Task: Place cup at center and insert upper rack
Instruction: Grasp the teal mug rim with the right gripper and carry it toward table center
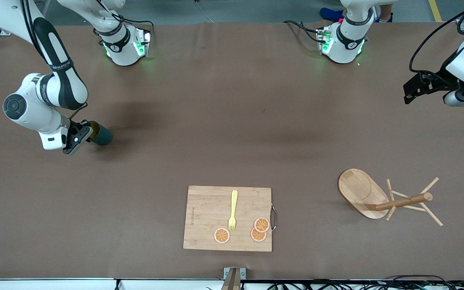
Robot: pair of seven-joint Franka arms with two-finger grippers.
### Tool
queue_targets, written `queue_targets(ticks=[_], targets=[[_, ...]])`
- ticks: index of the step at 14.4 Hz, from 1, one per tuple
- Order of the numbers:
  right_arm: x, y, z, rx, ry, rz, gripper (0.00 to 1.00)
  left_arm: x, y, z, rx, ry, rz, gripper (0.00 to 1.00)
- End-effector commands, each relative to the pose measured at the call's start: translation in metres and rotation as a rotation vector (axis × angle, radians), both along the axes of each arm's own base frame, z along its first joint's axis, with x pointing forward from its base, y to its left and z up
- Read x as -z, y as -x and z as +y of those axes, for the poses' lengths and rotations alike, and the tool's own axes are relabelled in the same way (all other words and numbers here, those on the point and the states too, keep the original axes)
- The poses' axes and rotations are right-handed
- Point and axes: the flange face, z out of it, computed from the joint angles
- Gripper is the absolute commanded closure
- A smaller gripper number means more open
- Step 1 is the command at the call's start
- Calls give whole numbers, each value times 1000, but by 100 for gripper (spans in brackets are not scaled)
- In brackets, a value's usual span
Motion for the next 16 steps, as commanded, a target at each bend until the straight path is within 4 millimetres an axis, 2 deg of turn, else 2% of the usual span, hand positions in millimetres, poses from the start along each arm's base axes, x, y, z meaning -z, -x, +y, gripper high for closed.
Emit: queue_targets(ticks=[1,3,6,8,9,10,13,16], targets=[[-35,3,17,167,1,20,100,-7,0,2,7,-13,-5,0],[-56,4,59,306,0,34,100,-8,1,0,-1,-11,-9,0],[-78,10,148,489,-11,42,100,-9,0,0,1,-3,-12,0],[-89,16,224,616,-11,34,100,-8,-1,-1,3,-2,-12,0],[-102,18,267,672,-16,19,100,-8,-1,0,1,-2,-14,0],[-108,19,300,729,-13,13,100,-7,-2,0,1,-1,-14,0],[-117,22,402,980,6,15,100,-2,-7,-5,12,3,-22,0],[-103,26,483,1189,28,21,100,2,-11,-7,11,5,-19,0]])
